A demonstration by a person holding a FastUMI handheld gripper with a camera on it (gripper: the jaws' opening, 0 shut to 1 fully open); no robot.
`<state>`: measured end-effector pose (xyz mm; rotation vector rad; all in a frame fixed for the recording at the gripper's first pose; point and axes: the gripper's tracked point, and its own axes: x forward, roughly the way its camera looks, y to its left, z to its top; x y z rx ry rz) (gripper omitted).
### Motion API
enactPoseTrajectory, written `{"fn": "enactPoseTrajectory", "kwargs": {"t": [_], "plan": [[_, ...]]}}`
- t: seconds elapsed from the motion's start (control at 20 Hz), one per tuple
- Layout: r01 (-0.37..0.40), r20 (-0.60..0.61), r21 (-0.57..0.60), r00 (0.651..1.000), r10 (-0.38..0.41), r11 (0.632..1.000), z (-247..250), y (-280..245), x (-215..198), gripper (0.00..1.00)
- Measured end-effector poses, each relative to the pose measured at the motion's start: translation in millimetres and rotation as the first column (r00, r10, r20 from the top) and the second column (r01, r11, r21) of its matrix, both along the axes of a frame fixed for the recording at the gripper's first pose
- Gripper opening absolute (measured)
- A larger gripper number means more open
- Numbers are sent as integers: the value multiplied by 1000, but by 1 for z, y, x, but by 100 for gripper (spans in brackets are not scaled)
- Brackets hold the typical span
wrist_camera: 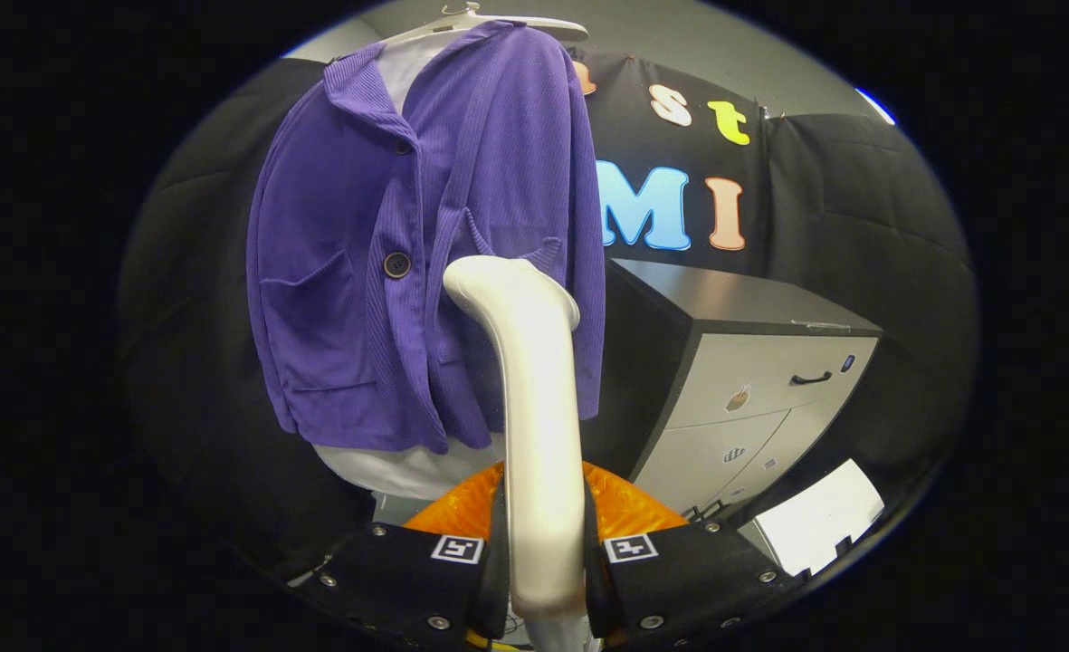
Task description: Iron the clothes twice with a garment steamer, once on the left side and once on the right side.
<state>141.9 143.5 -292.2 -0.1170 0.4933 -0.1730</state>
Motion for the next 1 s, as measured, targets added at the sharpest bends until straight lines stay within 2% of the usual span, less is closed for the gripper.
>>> {"fn": "enactPoseTrajectory", "kwargs": {"t": [0.35,0.55,0.75,1.0], "plan": [[0,-79,34,997,2,999,-33,-12,-20,34],[26,-138,56,990,-18,998,-41,-30,-40,34],[8,-120,65,993,0,998,-12,-36,-60,34],[-55,-62,75,996,60,996,40,-17,-70,34]]}}
